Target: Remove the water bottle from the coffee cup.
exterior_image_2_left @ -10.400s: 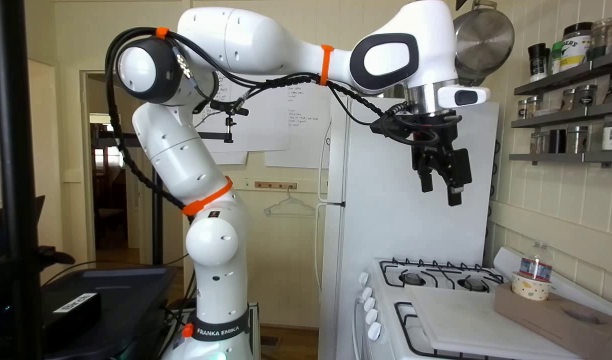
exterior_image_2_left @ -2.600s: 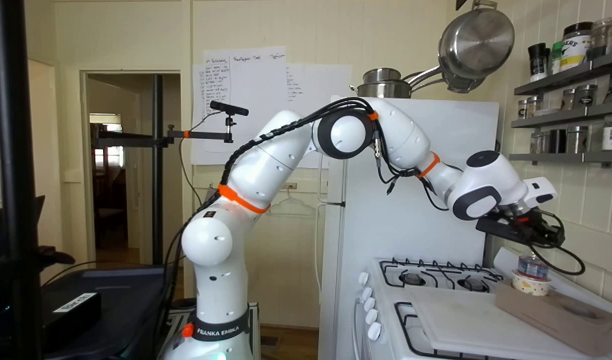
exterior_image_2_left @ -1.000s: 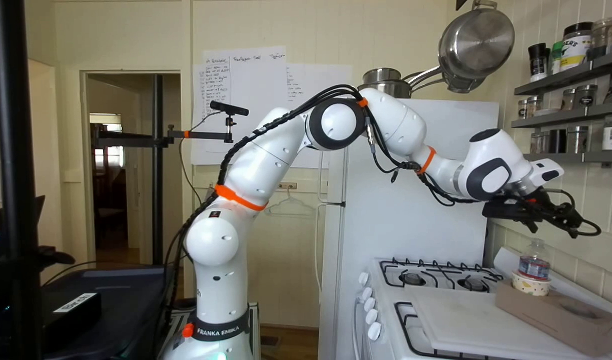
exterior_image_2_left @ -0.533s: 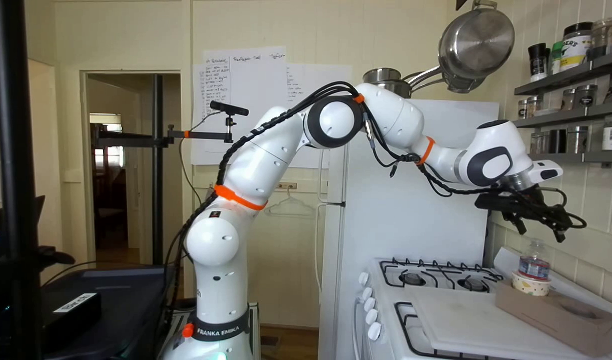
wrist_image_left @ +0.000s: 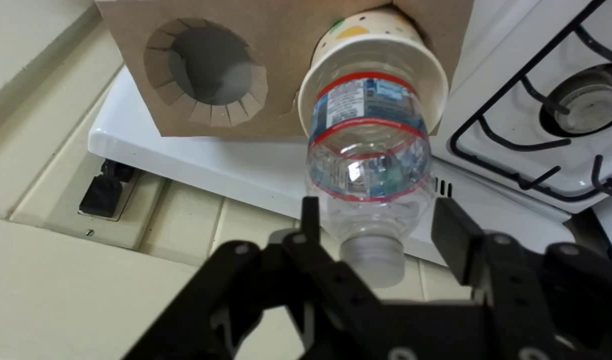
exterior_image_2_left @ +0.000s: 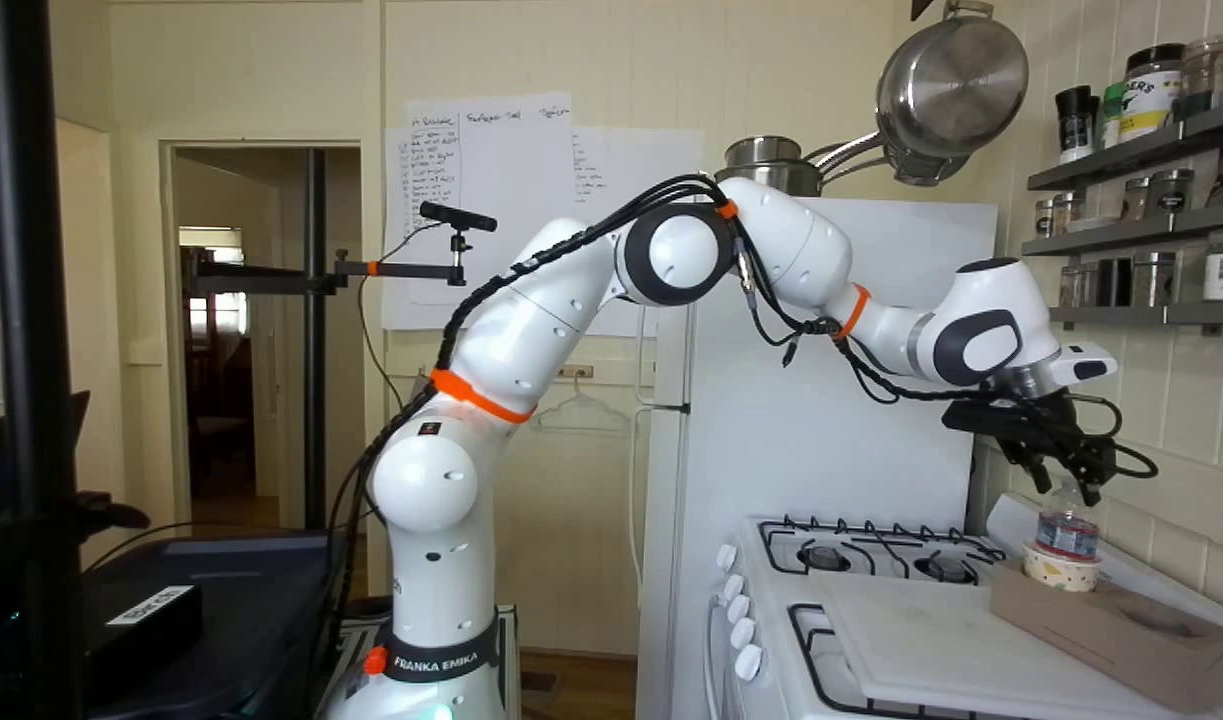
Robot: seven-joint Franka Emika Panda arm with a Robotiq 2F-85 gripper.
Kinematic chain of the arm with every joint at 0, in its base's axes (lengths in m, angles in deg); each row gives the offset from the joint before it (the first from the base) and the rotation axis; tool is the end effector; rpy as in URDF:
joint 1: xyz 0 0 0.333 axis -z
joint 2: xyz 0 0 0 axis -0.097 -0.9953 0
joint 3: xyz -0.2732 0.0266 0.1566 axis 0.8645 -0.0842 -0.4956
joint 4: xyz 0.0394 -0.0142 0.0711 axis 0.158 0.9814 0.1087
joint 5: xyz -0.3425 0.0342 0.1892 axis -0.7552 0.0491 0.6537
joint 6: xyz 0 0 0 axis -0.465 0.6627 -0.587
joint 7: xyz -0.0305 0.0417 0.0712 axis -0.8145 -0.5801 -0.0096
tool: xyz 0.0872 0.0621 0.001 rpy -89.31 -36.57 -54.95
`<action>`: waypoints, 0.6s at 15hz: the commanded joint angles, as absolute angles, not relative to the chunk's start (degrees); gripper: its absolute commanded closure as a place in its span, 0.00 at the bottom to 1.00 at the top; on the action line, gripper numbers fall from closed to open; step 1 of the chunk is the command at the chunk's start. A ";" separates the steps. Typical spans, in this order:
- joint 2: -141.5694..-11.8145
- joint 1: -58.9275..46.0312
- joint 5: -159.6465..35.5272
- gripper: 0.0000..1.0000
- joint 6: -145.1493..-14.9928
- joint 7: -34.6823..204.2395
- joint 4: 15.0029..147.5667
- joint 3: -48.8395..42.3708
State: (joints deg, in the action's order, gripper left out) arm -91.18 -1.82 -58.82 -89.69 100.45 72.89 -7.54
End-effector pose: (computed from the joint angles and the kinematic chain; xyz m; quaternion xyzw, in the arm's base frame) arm 0.7436 -0.0451 0.4239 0.9656 0.0623 0.2507 0.0283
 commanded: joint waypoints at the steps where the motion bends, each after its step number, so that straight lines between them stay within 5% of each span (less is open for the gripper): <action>1: -92.93 -1.44 -58.09 0.70 -88.82 100.27 70.51 -8.43; 6: -92.85 -1.34 -58.11 1.00 -88.95 100.37 69.65 -8.64; 9: -92.81 -1.29 -58.25 1.00 -88.86 100.52 69.81 -8.63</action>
